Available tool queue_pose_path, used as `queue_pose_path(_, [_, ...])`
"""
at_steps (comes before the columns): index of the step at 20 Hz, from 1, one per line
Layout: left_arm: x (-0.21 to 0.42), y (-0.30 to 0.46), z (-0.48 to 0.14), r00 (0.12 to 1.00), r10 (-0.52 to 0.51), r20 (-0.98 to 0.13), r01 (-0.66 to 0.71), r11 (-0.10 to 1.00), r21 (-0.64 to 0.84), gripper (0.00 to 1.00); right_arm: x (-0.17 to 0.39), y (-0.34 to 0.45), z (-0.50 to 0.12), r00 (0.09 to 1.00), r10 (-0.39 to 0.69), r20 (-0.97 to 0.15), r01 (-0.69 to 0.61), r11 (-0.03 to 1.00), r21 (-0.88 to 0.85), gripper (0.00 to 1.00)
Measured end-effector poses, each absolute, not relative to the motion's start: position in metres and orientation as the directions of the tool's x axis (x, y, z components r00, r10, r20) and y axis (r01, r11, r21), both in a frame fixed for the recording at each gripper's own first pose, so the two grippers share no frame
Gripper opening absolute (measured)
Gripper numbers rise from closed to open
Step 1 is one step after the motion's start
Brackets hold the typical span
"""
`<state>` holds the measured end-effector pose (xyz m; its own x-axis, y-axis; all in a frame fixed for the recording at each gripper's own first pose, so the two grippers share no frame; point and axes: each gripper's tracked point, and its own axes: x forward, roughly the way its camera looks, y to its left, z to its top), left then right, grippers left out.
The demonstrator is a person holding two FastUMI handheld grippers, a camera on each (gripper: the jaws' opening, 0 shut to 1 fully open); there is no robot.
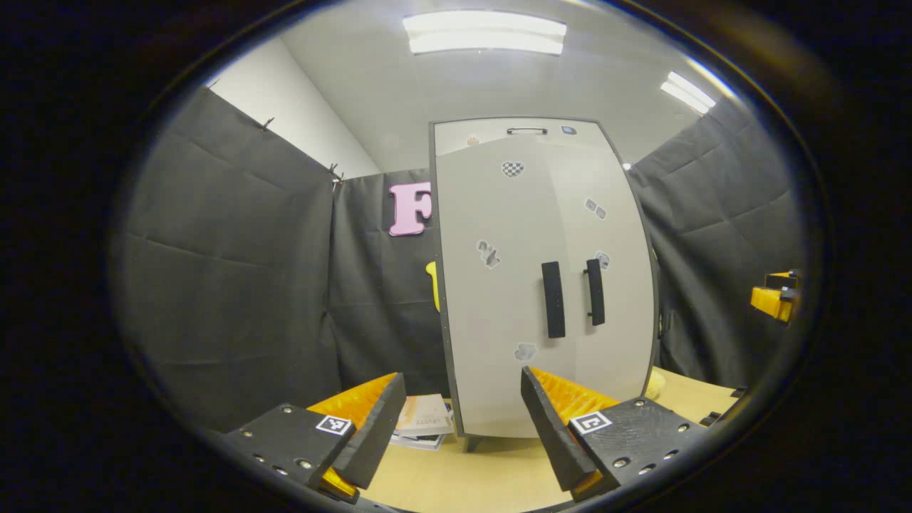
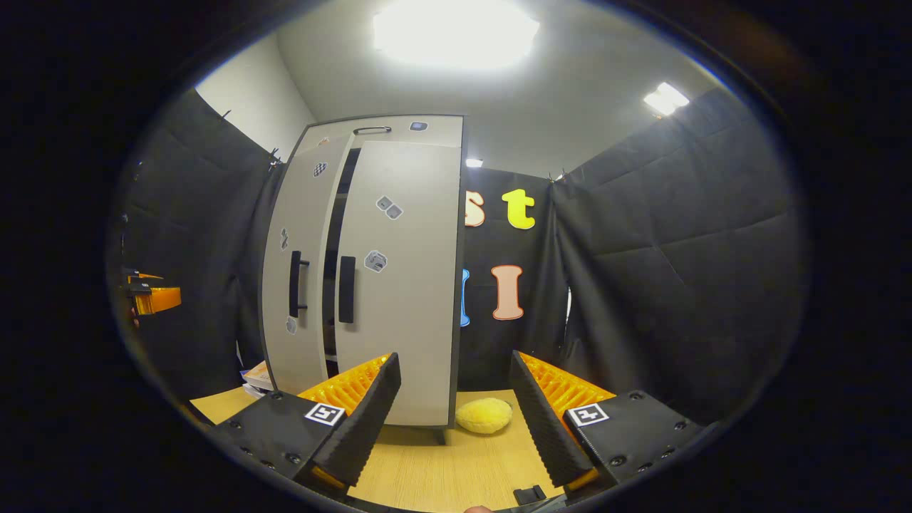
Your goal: Grab one shoe with the right hand and put it into the shoe cabinet, grab the other shoe with the left hand and put it into the shoe cabinet; then close the right door with the right hand and the left door with the left hand.
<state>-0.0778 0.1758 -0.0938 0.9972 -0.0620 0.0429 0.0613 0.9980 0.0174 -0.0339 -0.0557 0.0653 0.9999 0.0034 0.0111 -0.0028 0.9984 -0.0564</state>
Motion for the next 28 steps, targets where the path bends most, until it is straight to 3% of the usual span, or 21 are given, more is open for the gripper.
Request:
queue_pose_path(11, [-0.094,0.190,-0.111,0.999,-0.039,-0.004,0.039,0.999,0.032,1.00,-0.048,-0.049,0.066,1.000,-0.004,0.014,0.005,0.999,-0.054,0.98])
queue_pose_path(12, [-0.093,0.192,-0.110,0.999,-0.034,-0.003,0.034,0.999,0.036,0.94,-0.048,-0.049,0.066,1.000,-0.004,0.015,0.004,0.999,-0.053,0.98])
queue_pose_path(14, [-0.093,0.195,-0.110,1.000,-0.024,-0.003,0.025,0.999,0.042,1.00,-0.047,-0.047,0.066,1.000,0.002,0.015,-0.001,0.999,-0.051,0.98])
queue_pose_path(28, [-0.091,0.203,-0.112,1.000,-0.002,-0.019,0.003,0.998,0.056,1.00,-0.036,-0.047,0.063,1.000,0.008,0.003,-0.008,0.999,-0.053,0.98])
